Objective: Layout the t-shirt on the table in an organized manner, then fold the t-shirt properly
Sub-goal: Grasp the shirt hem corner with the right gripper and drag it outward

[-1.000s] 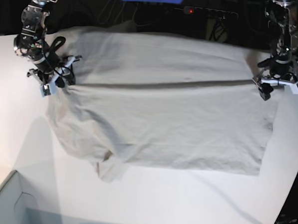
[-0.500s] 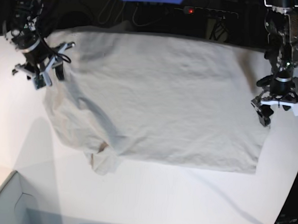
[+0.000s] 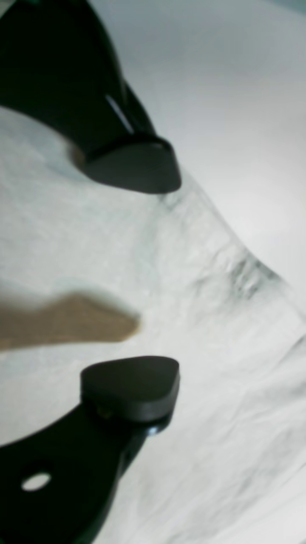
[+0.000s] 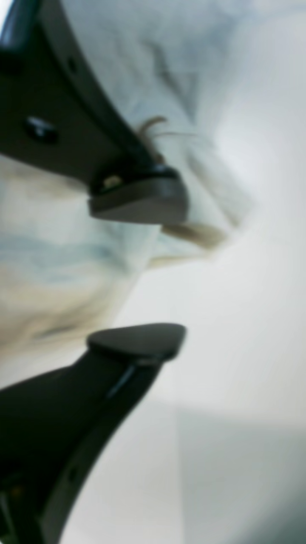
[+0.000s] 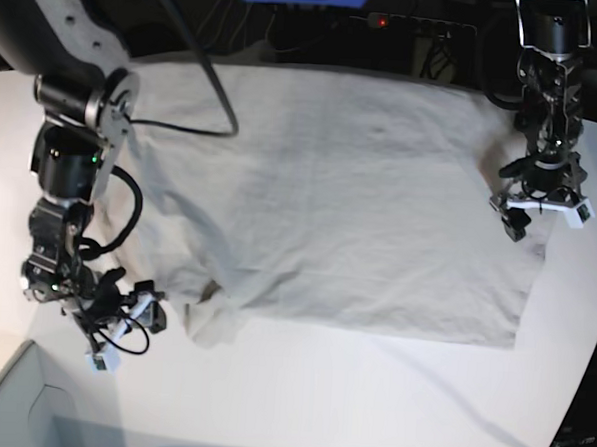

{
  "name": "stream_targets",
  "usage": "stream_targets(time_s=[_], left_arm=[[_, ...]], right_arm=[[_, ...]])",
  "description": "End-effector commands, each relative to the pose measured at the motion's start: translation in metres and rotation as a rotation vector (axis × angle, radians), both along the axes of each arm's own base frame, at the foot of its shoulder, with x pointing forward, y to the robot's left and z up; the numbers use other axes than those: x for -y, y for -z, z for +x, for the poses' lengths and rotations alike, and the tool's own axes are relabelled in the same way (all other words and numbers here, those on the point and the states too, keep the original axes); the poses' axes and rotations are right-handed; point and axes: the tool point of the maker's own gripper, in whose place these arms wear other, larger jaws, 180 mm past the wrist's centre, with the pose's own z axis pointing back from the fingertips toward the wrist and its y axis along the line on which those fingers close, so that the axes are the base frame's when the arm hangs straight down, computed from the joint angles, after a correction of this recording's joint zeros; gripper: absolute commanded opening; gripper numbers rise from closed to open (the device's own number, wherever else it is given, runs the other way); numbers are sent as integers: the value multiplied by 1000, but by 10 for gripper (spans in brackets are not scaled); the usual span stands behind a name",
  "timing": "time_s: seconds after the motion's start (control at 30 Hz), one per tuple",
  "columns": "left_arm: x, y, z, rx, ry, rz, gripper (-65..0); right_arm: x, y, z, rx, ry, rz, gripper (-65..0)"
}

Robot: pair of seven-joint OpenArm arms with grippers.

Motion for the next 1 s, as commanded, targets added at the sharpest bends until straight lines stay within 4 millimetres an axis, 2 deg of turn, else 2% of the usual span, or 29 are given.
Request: stream_targets(time_s=[0.0, 0.1, 0.2, 0.33, 0.47, 0.63, 0.77, 0.87, 0.97], left_arm=[[0, 11, -9, -59, -8, -31, -68], [0, 10, -8, -54, -5, -29, -68], [0, 9, -8, -53, -5, -29, -68], [-1, 11, -9, -58, -6, -29, -68], [-13, 11, -17, -78, -7, -4, -68], [-32, 5, -20, -86, -8, 36, -68], [-41, -1, -19, -82, -10, 56, -68], [-41, -3, -16, -76, -11, 56, -68], [-41, -4, -15, -74, -11, 56, -68]], right_arm=[[0, -22, 22, 68, 6, 45, -260], [-20, -14, 35, 75, 12, 176, -258], [-26, -11, 37, 125, 38, 249, -258], [-7, 7, 31, 185, 173, 232, -258], [8, 39, 7, 159, 256, 184, -258], [-2, 88, -42, 43, 205, 128, -258], [3, 108, -75, 17, 195, 91, -258], [4, 101, -88, 73, 178, 57, -258], [9, 79, -91, 151, 158, 9, -256]])
